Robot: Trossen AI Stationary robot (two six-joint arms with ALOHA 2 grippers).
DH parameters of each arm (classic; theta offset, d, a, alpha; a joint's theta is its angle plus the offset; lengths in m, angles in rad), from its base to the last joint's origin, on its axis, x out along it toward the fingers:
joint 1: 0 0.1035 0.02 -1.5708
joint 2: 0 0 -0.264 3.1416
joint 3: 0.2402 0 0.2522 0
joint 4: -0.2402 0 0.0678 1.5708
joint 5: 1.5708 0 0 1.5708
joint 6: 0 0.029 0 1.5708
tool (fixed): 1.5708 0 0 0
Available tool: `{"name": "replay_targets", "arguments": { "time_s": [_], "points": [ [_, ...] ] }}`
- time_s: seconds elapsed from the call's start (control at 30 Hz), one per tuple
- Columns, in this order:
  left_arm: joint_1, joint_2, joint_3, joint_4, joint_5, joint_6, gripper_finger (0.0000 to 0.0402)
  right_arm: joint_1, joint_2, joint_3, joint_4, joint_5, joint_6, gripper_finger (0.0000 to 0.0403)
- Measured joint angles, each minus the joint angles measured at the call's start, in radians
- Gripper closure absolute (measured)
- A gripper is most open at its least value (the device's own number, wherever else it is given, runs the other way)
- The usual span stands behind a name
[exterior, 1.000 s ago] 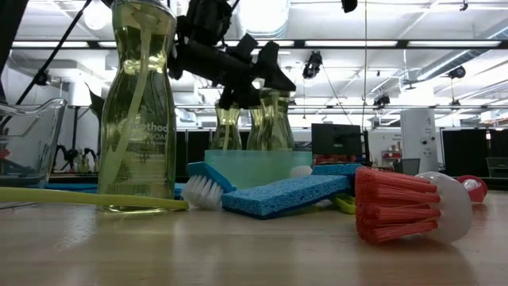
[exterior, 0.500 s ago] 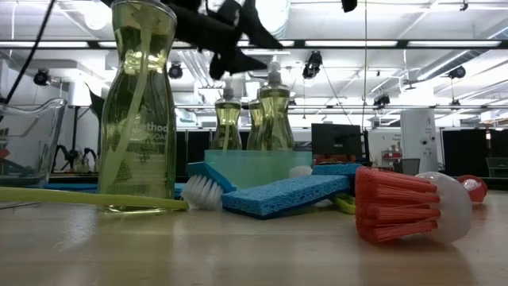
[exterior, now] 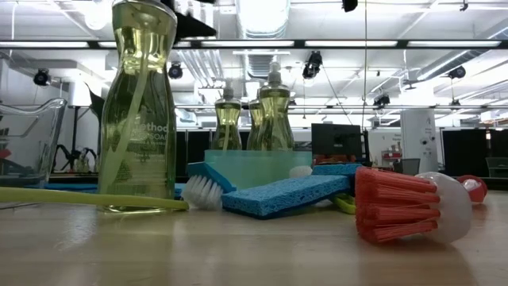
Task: Pick & Place Kitchen Sink Supplies
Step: Put the green soap dispenser into the green bin
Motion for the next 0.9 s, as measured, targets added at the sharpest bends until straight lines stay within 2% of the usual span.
{"name": "replay_targets", "arguments": {
  "time_s": [0.23,0.37,0.47,0.6,0.73,0.9],
  "points": [
    [-0.14,-0.141,-0.001,-0.289,0.009,0.033,0.0073,0.0,0.0,0.0,0.0,0.001,0.003,0.0394],
    [-0.25,-0.167,-0.003,-0.388,-0.008,0.026,0.0073,0.0,0.0,0.0,0.0,0.001,0.004,0.0394],
    [-0.326,-0.167,-0.025,-0.439,-0.012,-0.044,0.0073,0.0,0.0,0.0,-0.001,0.001,0.027,0.0394],
    [-0.416,-0.16,-0.071,-0.442,-0.02,-0.157,0.0073,0.0,0.0,0.0,-0.001,0.001,0.035,0.0394],
    [-0.481,-0.149,-0.137,-0.418,-0.07,-0.189,0.0074,0.0,0.0,0.0,-0.001,0.001,0.038,0.0394],
    [-0.522,-0.132,-0.24,-0.24,-0.08,-0.21,0.0074,0.0,0.0,0.0,-0.001,0.001,0.051,0.0394]
  ]
}}
